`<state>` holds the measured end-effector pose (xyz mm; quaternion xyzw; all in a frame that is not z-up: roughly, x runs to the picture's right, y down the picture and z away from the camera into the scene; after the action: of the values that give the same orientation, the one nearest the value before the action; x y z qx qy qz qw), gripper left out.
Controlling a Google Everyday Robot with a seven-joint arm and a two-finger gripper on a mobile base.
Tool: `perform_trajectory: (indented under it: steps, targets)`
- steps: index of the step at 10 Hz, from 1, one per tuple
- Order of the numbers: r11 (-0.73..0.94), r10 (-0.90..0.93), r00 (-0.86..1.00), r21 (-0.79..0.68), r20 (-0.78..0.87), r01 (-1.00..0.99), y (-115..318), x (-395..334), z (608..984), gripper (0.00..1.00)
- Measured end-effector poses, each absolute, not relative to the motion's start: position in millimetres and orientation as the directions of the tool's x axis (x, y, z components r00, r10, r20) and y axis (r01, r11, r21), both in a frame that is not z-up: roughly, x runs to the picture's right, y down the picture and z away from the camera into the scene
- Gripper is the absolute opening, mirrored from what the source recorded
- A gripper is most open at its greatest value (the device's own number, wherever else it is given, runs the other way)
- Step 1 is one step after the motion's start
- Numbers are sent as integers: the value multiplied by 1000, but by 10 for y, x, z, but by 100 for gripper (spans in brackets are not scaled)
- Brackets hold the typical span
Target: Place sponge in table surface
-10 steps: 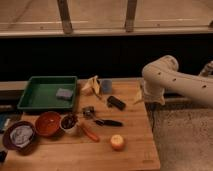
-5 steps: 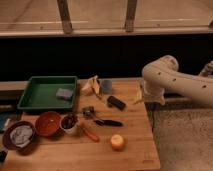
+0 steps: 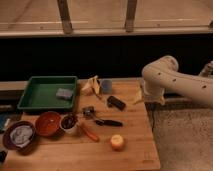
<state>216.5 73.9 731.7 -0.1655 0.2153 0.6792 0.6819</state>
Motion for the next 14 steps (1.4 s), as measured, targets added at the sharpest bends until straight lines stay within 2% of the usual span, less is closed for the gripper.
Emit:
perform_trajectory:
  steps: [3,5,9,12,14]
  targets:
    - [186,848,186,-50,-496,-981,642,1718,7337,80]
    - [240,841,258,-100,-476,-966,468,1353,7408,80]
    - [288,836,346,-197,-426,-937,93,455,7506,80]
    - [319,829,419,-302,-370,-898,-90,-317,7418,80]
    - [321,829,421,-303,-369,-897,-95,-320,7418,80]
